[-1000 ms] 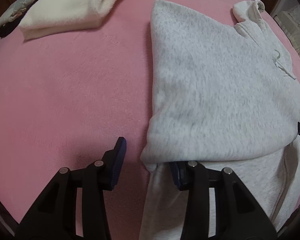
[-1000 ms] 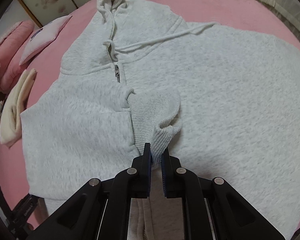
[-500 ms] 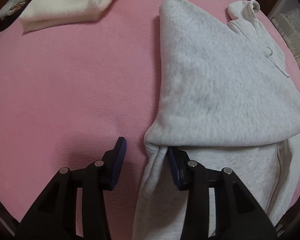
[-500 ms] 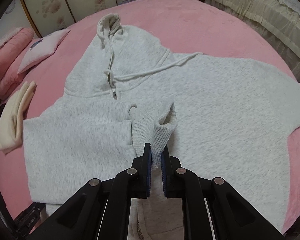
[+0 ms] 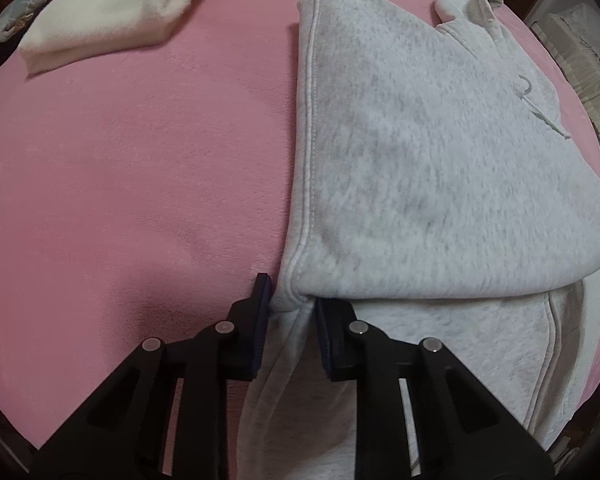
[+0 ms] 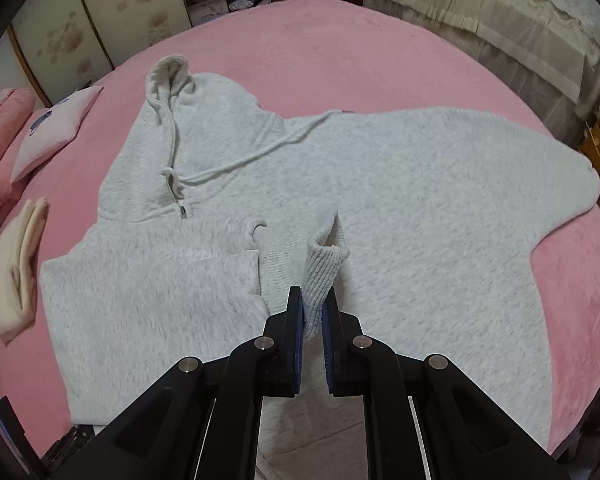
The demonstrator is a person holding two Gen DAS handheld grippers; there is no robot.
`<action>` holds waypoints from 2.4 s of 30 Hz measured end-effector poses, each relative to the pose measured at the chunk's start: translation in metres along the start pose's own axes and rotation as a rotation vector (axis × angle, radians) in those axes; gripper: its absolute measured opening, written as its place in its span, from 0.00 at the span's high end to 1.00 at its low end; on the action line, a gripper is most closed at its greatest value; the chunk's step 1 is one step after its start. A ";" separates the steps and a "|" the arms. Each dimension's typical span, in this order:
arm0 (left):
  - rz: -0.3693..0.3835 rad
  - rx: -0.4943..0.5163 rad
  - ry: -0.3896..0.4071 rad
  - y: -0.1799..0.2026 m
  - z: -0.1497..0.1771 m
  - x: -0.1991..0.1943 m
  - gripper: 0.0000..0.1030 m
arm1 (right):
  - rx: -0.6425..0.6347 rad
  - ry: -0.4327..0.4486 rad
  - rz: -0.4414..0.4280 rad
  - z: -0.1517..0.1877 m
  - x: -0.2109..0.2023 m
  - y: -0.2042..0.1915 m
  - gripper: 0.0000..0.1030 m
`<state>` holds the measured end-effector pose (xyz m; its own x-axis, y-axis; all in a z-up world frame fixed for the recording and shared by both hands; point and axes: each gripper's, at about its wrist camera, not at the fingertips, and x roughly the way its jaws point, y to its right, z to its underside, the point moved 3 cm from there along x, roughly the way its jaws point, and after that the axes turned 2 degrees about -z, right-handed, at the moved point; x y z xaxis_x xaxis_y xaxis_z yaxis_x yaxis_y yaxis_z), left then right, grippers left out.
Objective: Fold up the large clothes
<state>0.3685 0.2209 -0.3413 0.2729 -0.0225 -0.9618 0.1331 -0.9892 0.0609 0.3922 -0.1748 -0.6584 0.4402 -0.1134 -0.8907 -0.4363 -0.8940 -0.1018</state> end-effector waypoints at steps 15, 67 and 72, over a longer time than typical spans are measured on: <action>0.075 0.046 0.034 0.022 -0.004 -0.076 0.81 | 0.045 -0.045 -0.044 0.027 -0.003 0.009 0.59; 0.087 0.000 0.120 0.035 -0.222 0.051 1.00 | -0.183 -0.160 -0.684 -0.068 0.149 -0.094 1.00; 0.090 0.038 0.132 0.034 -0.223 0.054 1.00 | -0.093 -0.054 -0.498 -0.082 0.129 0.009 1.00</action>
<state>0.6005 0.2181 -0.3316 0.4051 -0.0948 -0.9094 0.0665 -0.9889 0.1327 0.5097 -0.2327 -0.7382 0.5346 0.3569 -0.7660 -0.1112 -0.8688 -0.4824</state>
